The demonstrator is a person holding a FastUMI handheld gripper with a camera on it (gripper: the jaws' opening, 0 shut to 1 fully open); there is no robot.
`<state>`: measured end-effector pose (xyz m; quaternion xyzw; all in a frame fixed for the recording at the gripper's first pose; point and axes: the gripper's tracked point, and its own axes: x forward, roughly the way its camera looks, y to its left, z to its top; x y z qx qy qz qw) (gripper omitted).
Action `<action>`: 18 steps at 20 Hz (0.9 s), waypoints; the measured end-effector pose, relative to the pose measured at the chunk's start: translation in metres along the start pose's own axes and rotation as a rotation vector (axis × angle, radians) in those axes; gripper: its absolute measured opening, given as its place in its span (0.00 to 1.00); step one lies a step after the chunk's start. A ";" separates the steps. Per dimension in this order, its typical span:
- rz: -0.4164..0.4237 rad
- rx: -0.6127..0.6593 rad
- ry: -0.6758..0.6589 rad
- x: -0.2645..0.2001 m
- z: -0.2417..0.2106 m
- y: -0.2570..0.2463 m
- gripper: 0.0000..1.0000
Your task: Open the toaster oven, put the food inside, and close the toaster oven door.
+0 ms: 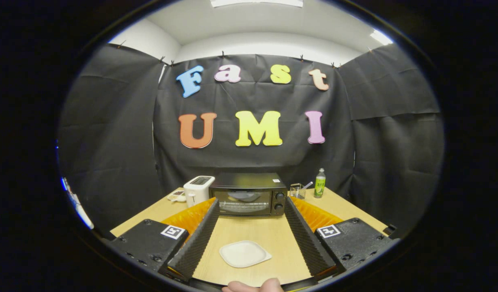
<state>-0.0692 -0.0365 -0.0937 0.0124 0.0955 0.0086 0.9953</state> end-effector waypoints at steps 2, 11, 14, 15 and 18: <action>-0.001 -0.001 0.008 0.000 -0.001 -0.001 1.00; 0.000 0.005 0.011 0.002 -0.002 -0.002 1.00; 0.007 0.009 0.020 0.003 -0.004 0.000 1.00; 0.006 0.010 0.017 0.003 -0.003 -0.001 1.00; 0.007 0.014 0.018 0.004 -0.004 -0.001 1.00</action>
